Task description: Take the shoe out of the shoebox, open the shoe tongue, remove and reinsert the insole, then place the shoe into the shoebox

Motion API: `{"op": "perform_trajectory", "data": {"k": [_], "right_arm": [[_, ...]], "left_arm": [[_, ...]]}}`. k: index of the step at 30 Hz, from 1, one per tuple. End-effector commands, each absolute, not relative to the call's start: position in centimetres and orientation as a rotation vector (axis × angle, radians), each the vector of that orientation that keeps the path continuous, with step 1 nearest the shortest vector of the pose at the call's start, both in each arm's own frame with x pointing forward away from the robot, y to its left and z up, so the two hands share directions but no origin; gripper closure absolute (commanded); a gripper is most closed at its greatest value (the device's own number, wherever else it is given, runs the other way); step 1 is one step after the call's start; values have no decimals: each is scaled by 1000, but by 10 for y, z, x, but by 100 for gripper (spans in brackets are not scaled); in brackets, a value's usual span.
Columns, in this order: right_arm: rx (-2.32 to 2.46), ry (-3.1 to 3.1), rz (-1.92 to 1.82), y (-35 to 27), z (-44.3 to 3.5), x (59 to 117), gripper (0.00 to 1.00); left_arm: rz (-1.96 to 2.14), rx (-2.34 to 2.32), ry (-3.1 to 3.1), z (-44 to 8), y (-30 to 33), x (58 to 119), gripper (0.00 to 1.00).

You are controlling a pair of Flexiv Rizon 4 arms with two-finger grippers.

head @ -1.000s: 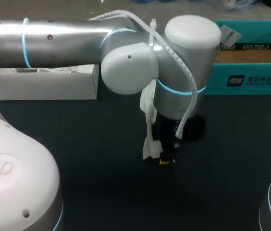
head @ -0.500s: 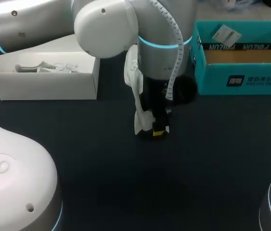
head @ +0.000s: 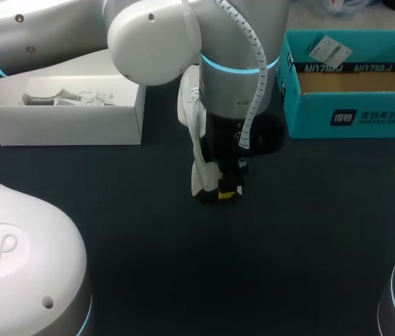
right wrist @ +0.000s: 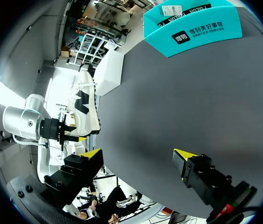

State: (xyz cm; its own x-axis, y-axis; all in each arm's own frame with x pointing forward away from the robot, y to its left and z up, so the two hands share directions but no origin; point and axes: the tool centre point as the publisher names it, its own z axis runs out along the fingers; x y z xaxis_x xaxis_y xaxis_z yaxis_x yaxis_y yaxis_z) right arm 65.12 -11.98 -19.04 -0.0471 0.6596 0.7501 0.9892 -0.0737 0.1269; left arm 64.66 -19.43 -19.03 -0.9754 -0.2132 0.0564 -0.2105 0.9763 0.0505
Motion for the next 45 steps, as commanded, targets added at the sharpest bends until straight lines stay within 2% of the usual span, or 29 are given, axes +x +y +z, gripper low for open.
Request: {"op": "perform_trajectory", "data": {"k": [1,5,12,19,38,45], "right_arm": [[-1775,-1744,-940,-119,-190,650,0],[-1775,-1744,-940,-119,-190,650,0],[-1775,-1744,-940,-119,-190,650,0],[-1775,-1744,-940,-119,-190,650,0],[-1775,-1744,-940,-119,-190,650,0],[-1775,-1744,-940,-119,-190,650,0]], "left_arm": [[-72,330,-3064,-189,-195,647,100],[-54,293,-3024,-191,-195,650,100],[32,429,-2929,-174,-165,734,100],[2,392,-2841,-187,-109,740,100],[71,485,-2850,-163,12,796,100],[-81,319,-2846,-169,63,819,100]]}}
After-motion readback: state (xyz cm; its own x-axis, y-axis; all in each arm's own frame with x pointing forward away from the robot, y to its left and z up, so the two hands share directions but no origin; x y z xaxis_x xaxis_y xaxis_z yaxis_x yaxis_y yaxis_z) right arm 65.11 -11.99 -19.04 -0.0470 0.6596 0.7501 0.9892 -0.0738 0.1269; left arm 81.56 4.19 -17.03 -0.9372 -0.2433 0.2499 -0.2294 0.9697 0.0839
